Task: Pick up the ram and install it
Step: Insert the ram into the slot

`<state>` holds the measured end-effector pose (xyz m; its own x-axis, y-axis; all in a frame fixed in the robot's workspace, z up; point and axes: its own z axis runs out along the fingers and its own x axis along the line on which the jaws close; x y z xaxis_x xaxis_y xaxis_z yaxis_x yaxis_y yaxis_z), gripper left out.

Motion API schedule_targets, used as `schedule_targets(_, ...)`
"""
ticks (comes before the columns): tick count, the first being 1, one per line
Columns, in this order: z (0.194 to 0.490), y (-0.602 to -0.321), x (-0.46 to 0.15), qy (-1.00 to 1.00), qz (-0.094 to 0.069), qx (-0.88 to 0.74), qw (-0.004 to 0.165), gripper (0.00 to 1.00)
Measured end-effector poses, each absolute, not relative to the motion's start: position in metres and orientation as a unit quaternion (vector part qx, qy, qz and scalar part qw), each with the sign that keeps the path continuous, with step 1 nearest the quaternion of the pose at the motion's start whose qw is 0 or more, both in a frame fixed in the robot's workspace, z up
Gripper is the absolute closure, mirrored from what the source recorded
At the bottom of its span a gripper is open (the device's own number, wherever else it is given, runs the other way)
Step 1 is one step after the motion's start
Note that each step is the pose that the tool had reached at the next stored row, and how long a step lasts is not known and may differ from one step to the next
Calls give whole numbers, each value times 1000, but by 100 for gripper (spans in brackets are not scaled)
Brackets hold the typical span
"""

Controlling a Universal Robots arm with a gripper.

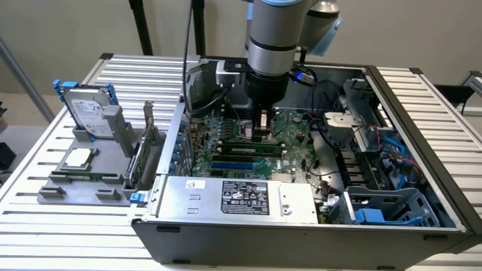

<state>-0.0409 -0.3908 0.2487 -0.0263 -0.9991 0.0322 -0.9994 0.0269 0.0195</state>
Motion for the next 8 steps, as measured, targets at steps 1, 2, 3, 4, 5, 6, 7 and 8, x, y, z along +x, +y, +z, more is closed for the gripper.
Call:
schedule_targets(1, 249, -391, -41, -716, 4, 698, 18, 89)
schedule_targets(2, 249, -391, -41, -716, 4, 698, 18, 89)
schedule_targets(3, 249, -391, -41, -716, 4, 698, 18, 89)
schedule_targets(4, 249, -391, -41, -716, 4, 698, 18, 89)
schedule_targets(5, 249, -391, -41, -716, 4, 698, 18, 89)
schedule_targets(6, 249, -391, -41, -716, 4, 698, 18, 89)
schedule_targets(7, 249, -391, -41, -716, 4, 698, 18, 89)
schedule_targets(8, 249, -391, -41, -716, 4, 698, 18, 89)
